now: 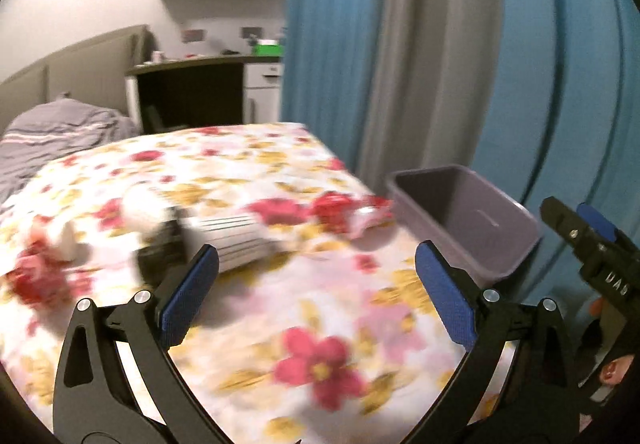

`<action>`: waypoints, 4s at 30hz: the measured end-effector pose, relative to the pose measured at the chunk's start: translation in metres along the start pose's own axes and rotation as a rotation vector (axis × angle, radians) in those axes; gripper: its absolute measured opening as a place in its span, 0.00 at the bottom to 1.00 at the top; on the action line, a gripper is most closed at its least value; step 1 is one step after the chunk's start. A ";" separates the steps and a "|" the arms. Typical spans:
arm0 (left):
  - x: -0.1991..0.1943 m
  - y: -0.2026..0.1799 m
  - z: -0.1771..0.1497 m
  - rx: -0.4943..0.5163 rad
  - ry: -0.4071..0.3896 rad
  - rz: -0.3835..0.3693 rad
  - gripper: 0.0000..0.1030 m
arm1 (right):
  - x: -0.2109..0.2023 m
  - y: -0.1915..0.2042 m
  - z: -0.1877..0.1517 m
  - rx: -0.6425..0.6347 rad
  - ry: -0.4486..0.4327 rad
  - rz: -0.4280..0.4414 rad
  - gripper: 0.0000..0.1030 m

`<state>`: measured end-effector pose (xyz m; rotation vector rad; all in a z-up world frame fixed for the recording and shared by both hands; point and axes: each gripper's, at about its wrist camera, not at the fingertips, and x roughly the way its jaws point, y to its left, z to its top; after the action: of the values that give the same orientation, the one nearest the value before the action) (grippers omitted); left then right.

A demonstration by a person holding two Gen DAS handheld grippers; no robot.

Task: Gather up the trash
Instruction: 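Move both open tools back over the remaining trash on the bed, then grasp the black plastic bag with the left tool, then grasp the red-and-white plastic bag with the right tool while the left holds the black bag, then carry the black bag and red-and-white bag over the gray bin with both tools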

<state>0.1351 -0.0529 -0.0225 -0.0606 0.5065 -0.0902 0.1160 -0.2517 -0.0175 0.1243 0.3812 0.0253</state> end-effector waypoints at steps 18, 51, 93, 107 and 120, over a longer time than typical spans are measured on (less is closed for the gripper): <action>-0.041 0.098 -0.030 -0.115 -0.007 0.144 0.94 | -0.004 0.080 -0.014 -0.078 0.034 0.092 0.92; 0.051 0.116 -0.034 -0.157 0.220 -0.026 0.21 | 0.085 0.103 -0.021 -0.144 0.137 0.078 0.90; -0.015 0.120 -0.030 -0.187 0.040 -0.017 0.01 | 0.168 0.088 -0.020 -0.044 0.346 0.144 0.06; -0.033 0.094 -0.022 -0.148 0.012 -0.032 0.01 | 0.092 0.084 -0.001 -0.081 0.201 0.199 0.05; -0.051 0.054 -0.012 -0.084 -0.018 -0.072 0.01 | 0.040 0.069 0.006 -0.088 0.121 0.211 0.05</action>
<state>0.0891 0.0055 -0.0130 -0.1622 0.4897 -0.1388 0.1553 -0.1822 -0.0180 0.0760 0.4855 0.2586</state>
